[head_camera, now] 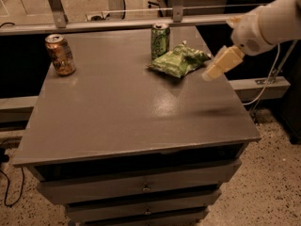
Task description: Move green jalapeno chip bag near green can
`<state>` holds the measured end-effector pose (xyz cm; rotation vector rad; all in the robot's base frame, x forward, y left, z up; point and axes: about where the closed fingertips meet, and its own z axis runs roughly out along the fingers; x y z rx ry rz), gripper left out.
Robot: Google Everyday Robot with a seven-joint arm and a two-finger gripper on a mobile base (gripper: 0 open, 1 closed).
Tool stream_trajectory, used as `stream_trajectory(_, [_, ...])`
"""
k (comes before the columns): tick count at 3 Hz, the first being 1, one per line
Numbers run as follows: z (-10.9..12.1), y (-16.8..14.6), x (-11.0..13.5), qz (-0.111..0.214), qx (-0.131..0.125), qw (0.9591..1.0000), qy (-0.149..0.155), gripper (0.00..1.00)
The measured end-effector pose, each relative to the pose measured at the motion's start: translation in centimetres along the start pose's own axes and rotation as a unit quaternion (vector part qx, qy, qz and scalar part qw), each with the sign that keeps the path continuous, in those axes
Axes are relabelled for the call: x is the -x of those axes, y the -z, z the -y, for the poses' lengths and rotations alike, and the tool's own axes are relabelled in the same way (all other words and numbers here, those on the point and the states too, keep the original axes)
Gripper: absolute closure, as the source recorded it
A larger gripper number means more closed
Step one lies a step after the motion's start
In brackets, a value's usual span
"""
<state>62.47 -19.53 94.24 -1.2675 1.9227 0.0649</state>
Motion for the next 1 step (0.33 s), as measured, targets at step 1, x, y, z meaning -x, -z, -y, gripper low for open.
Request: stream_trajectory(1, [-0.34,1.48,-0.73,0.006,0.002,0.9999,-0.013,0.0])
